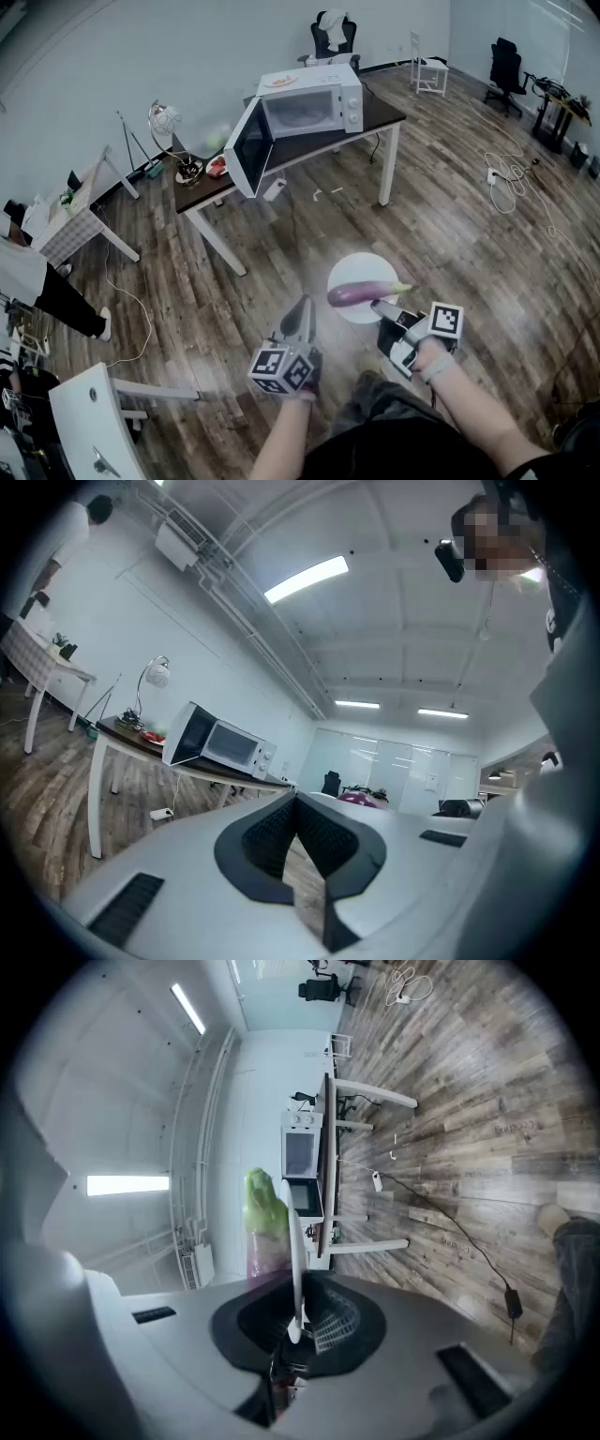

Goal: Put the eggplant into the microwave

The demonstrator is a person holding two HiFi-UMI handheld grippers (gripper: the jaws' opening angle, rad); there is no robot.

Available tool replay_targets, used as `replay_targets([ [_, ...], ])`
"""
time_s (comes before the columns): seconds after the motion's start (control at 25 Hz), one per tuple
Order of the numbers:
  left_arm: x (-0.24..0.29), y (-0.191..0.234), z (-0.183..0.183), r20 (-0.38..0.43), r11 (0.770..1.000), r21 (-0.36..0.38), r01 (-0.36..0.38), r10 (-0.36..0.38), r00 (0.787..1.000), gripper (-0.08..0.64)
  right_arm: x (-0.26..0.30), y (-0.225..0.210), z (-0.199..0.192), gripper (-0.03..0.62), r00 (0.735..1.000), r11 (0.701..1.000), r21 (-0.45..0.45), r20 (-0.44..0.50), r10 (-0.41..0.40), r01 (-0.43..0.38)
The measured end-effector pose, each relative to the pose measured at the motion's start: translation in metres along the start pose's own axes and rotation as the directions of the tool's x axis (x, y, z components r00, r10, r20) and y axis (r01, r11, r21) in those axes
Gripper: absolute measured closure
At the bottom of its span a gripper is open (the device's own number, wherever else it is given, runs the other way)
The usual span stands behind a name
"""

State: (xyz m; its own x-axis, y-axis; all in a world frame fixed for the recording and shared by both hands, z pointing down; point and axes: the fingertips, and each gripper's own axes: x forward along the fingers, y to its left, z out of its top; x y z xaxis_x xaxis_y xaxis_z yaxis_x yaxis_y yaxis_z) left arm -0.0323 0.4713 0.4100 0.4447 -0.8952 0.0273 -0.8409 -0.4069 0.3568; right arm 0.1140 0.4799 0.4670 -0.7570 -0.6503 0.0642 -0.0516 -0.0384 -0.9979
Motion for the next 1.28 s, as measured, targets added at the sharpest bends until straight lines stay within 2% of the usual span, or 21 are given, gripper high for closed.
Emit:
replay_targets([
  [0.52, 0.088, 0.039, -0.006, -0.038, 0.998, 0.059, -0.019, 0.021, 0.999, 0.568, 0.064, -0.015, 0.074, 0.575, 0.998, 0.999, 0.018, -0.032, -0.046, 0.046],
  [0.96, 0.15, 0.07, -0.004, -0.051, 0.996, 0.057, -0.068, 0.071, 0.996, 0.568, 0.121, -0.023, 0.137, 0.574, 0.995, 0.997, 0.037, -0.066, -0.069, 0.071],
  [1.28, 0.182, 0.094, 0.0, -0.024, 0.991, 0.05, -0.121, 0.123, 0.992, 0.568, 0.156, -0.026, 0.178, 0.572, 0.994, 0.997, 0.047, -0.09, -0.062, 0.067],
])
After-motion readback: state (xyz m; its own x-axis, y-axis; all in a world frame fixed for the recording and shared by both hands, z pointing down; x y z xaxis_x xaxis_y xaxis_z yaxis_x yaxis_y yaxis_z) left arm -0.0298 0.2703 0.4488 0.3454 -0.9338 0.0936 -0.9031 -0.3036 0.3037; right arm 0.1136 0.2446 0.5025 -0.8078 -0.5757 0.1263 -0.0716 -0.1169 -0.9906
